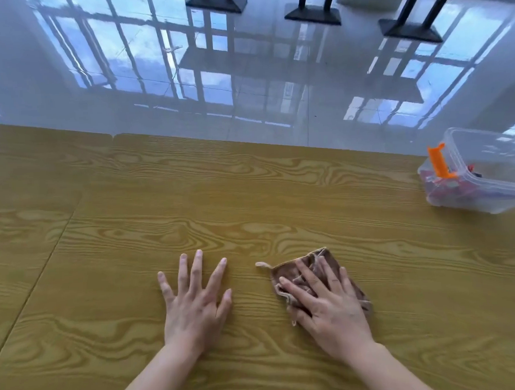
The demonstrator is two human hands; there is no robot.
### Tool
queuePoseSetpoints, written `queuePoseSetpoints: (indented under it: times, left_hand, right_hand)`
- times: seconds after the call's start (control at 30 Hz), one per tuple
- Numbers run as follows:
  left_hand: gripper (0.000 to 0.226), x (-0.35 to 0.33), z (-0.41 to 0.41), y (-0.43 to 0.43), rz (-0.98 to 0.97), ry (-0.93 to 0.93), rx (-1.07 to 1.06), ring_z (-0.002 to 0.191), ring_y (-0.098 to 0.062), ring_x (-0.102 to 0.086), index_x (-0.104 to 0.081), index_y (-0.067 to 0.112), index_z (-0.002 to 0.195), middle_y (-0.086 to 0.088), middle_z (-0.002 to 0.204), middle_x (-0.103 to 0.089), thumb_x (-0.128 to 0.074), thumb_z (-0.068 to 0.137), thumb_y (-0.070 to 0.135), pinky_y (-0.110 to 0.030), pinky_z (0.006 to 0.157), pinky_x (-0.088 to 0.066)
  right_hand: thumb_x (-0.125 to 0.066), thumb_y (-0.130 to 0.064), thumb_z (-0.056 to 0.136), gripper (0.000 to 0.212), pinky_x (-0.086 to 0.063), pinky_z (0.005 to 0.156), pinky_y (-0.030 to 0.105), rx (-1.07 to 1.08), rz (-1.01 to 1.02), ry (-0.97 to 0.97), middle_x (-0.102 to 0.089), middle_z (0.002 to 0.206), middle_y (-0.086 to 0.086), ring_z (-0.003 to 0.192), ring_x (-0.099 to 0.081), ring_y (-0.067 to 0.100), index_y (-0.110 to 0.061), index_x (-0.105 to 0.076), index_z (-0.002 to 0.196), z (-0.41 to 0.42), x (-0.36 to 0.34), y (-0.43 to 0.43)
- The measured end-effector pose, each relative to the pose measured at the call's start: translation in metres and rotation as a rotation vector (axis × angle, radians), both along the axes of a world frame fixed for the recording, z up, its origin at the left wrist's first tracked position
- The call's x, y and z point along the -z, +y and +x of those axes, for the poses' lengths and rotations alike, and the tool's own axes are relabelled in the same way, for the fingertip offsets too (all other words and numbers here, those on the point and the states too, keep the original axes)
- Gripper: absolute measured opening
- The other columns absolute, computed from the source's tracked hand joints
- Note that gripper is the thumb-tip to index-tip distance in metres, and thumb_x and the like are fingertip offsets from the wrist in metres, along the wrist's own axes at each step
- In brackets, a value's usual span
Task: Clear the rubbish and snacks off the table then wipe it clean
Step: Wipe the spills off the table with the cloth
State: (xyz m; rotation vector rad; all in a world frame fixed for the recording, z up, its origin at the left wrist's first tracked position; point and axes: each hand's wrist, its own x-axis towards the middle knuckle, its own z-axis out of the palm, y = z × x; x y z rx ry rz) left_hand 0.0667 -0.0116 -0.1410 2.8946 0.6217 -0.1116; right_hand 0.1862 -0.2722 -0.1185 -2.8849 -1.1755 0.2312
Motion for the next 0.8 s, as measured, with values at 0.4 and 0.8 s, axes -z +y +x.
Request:
queuePoseSetpoints:
  times: [0.4,0.8]
  left_hand:
    - [0.064,-0.001,0.004,-0.005,0.032,0.004,-0.037,0.152,-0.030,0.000,-0.014,0.047,0.152,-0.005,0.165,-0.010,-0.024,0.091,0.064,-0.068,0.115,0.001]
    - [0.064,-0.003,0.004,-0.006,0.031,-0.006,-0.044,0.152,-0.029,-0.001,-0.015,0.049,0.151,-0.004,0.164,-0.012,-0.026,0.090,0.063,-0.068,0.115,-0.003]
  right_hand:
    - [-0.007,-0.071,0.093,0.055,-0.001,0.118,0.060,0.453,-0.071,0.082,0.002,0.165,-0.011,0.150,-0.001,0.041,-0.060,0.000,0.147,0.099,-0.006,0.051]
    - [0.002,-0.081,0.078,0.061,-0.004,0.117,0.062,0.679,-0.144,0.160,0.009,0.164,-0.018,0.150,0.001,0.034,-0.071,0.009,0.138,0.117,-0.009,-0.104]
